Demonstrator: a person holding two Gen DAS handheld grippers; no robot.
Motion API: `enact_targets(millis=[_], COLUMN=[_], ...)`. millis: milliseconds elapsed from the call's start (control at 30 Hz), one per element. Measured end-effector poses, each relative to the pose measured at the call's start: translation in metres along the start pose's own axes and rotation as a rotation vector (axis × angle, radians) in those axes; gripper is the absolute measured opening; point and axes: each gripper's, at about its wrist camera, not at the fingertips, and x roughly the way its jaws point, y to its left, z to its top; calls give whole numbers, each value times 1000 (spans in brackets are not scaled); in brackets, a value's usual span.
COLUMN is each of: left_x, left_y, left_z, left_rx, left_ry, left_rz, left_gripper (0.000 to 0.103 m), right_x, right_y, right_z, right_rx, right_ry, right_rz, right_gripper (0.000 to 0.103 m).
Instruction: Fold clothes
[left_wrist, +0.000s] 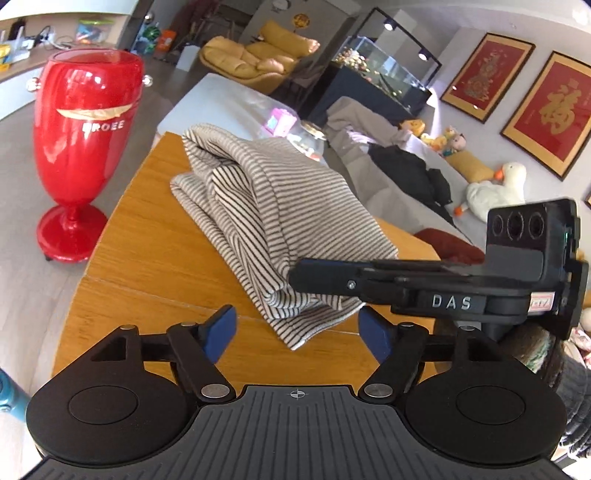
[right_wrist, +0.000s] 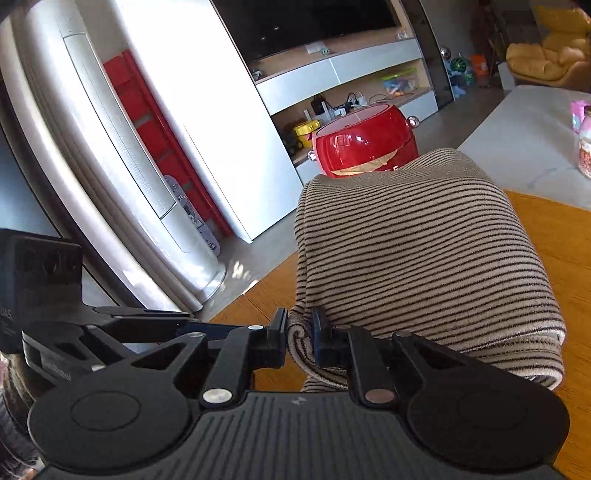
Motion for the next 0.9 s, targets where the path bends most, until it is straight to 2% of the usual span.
enact_targets(millis=[200,267,300,333,467,533,600,733,900], left_x=[-12,-17,-21,-25,-35,-27,-14,13,45], left_y=[2,-2,-7,-12,-32,-42,-53,-51,-41], left_z=[2,5,11,16,39,53,65,64,54], left_rx=[-105,-116,-105,-94,-51,-38,-17,10,32], left_ry=[-30,-52,-78,-105,-207,-231,-240,-204,-142], left_rz=[32,34,31,27,2,-31,-58,-39,8], left_gripper=[84,84,84,84,84,84,84,85,81], right_x=[-14,-29,-39,-51,-97,-113,-123,-116,-70], right_y=[19,21,21,21,13,3,-9,-42,-80], right_z=[3,4,4,4,3,5,6,8,8], right_rx=[-76,-94,-109,-125,-138,-112,-80,28,104], right_ry=[-12,-32,-50,-73,-160,-198,-228,-249,-181], right_rz=[-58,-85,-101,-113,-139,-168,-208,-307,-372], right_gripper=[24,43,66,78,86,96,100,102,102])
